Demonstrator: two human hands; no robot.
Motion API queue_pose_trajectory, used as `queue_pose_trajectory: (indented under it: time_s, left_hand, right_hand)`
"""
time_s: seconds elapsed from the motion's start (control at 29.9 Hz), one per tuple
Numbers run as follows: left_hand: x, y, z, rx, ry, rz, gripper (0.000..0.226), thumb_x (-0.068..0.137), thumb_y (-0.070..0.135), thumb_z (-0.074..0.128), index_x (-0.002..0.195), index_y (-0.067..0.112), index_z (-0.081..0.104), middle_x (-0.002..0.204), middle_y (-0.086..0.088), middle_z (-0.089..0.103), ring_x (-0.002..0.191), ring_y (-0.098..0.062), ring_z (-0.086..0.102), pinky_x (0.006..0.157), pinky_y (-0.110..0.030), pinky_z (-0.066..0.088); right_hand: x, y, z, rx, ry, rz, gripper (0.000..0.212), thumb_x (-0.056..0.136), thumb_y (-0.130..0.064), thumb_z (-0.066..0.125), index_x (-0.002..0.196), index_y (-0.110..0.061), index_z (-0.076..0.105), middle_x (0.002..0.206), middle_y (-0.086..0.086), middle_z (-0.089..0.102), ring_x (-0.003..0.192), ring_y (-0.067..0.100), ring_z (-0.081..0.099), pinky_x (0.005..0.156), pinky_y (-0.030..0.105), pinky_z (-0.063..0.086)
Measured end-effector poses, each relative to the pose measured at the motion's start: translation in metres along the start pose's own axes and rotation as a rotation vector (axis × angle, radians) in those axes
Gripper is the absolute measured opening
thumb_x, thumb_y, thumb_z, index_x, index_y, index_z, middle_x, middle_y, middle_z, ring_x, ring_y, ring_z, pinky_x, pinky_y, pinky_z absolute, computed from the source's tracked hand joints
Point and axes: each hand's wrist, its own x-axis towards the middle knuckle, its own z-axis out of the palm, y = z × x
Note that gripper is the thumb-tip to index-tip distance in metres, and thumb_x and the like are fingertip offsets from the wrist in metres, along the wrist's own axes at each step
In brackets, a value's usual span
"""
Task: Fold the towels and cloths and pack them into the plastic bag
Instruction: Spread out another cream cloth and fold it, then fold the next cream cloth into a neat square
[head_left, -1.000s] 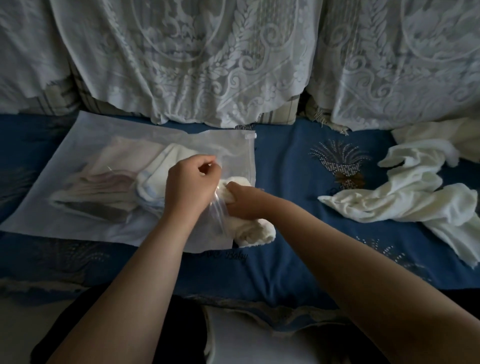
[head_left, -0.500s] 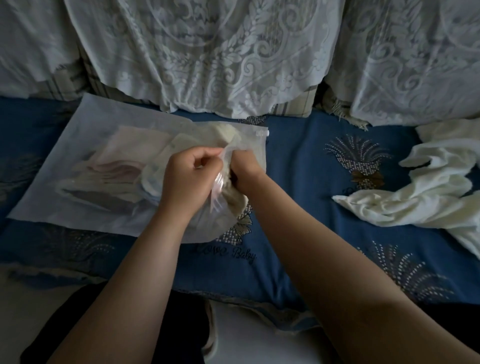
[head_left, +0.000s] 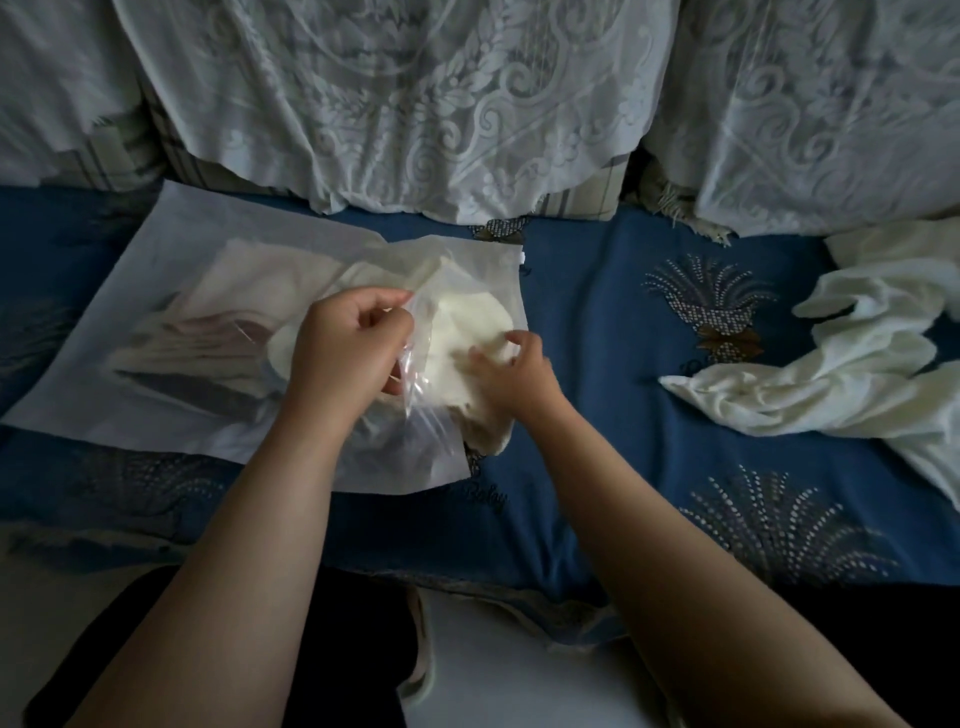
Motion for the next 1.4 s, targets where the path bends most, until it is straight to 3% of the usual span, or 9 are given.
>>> queue_pose_trajectory:
  time_s: [0.17, 0.37, 0.57, 0.7, 0.8, 0.97, 1.1, 1.24, 1.4]
  left_hand:
    - [-0.002, -0.001, 0.003, 0.039, -0.029, 0.029, 0.026, 0.088, 0.012, 0.055, 0.107, 0.024, 0.069, 0.073, -0.001, 0.067, 0.047, -0.004, 0.056, 0.047, -0.018, 0.051]
    - [-0.004, -0.001, 0.011, 0.088, -0.086, 0.068, 0.028, 0.088, 0.016, 0.055, 0.11, 0.026, 0.068, 0.068, -0.004, 0.067, 0.048, -0.012, 0.056, 0.052, -0.03, 0.053]
    - [0.001, 0.001, 0.013, 0.084, -0.09, 0.061, 0.028, 0.087, 0.016, 0.056, 0.111, 0.024, 0.068, 0.075, -0.007, 0.068, 0.047, -0.011, 0.056, 0.048, -0.026, 0.053]
    - [0.002, 0.002, 0.016, 0.125, -0.089, 0.079, 0.029, 0.087, 0.018, 0.055, 0.113, 0.024, 0.067, 0.076, 0.0, 0.067, 0.049, -0.013, 0.057, 0.051, -0.029, 0.057]
    - [0.0, 0.0, 0.022, 0.193, -0.114, 0.093, 0.031, 0.086, 0.022, 0.056, 0.115, 0.026, 0.066, 0.075, 0.002, 0.067, 0.054, -0.018, 0.062, 0.061, -0.037, 0.06]
    - [-0.001, -0.002, 0.035, 0.395, -0.143, 0.141, 0.031, 0.083, 0.037, 0.058, 0.113, 0.032, 0.066, 0.089, 0.007, 0.07, 0.072, -0.02, 0.066, 0.078, -0.035, 0.056]
    - [0.0, 0.001, 0.049, 0.606, -0.238, 0.17, 0.041, 0.089, 0.039, 0.053, 0.129, 0.029, 0.053, 0.096, 0.007, 0.064, 0.087, -0.019, 0.06, 0.078, -0.032, 0.047]
    - [-0.006, 0.007, 0.07, 0.766, -0.266, 0.267, 0.053, 0.091, 0.033, 0.048, 0.141, 0.022, 0.034, 0.109, -0.005, 0.062, 0.097, -0.029, 0.059, 0.079, -0.039, 0.049]
    - [-0.016, 0.024, 0.105, 0.703, -0.299, 0.375, 0.052, 0.092, 0.035, 0.049, 0.14, 0.022, 0.035, 0.122, -0.005, 0.057, 0.109, -0.028, 0.057, 0.084, -0.038, 0.046]
  right_hand:
    - [0.003, 0.002, -0.009, 0.041, -0.211, 0.003, 0.086, 0.082, -0.048, 0.064, 0.148, -0.03, 0.012, 0.15, 0.009, 0.028, 0.128, 0.035, 0.042, 0.098, 0.05, 0.046]
    - [0.01, -0.035, -0.016, 0.466, -0.183, 0.003, 0.056, 0.083, -0.03, 0.068, 0.131, -0.016, 0.041, 0.122, 0.014, 0.057, 0.102, 0.032, 0.063, 0.081, 0.042, 0.057]
    - [-0.008, -0.029, 0.013, -0.155, -0.251, -0.064, 0.081, 0.086, -0.045, 0.056, 0.148, -0.026, 0.007, 0.148, 0.019, 0.017, 0.128, 0.041, 0.038, 0.104, 0.046, 0.037]
    - [-0.019, -0.004, 0.004, 0.047, -0.044, -0.144, 0.063, 0.082, -0.046, 0.063, 0.135, -0.033, 0.034, 0.128, 0.015, 0.045, 0.095, 0.026, 0.059, 0.085, 0.042, 0.055]
    - [-0.029, -0.006, 0.012, 0.196, -0.289, -0.134, 0.061, 0.088, -0.017, 0.059, 0.142, -0.021, 0.029, 0.102, 0.01, 0.059, 0.074, 0.017, 0.06, 0.06, 0.025, 0.055]
    - [-0.033, -0.022, 0.014, 0.067, -0.371, -0.334, 0.06, 0.079, 0.003, 0.042, 0.139, -0.002, 0.034, 0.112, 0.023, 0.058, 0.1, 0.031, 0.059, 0.084, 0.038, 0.051]
    - [-0.032, 0.002, -0.018, 0.124, -0.427, -0.203, 0.048, 0.089, -0.003, 0.052, 0.135, -0.012, 0.042, 0.081, 0.008, 0.054, 0.066, 0.02, 0.06, 0.067, 0.033, 0.057]
    - [-0.031, 0.042, -0.07, -0.282, -0.28, -0.254, 0.038, 0.089, -0.018, 0.058, 0.126, -0.017, 0.052, 0.088, 0.002, 0.058, 0.083, 0.021, 0.062, 0.086, 0.04, 0.054]
    - [-0.028, 0.093, -0.142, -1.099, 0.203, -0.256, 0.038, 0.091, -0.024, 0.048, 0.128, -0.018, 0.043, 0.131, 0.011, 0.042, 0.123, 0.033, 0.042, 0.094, 0.043, 0.043]
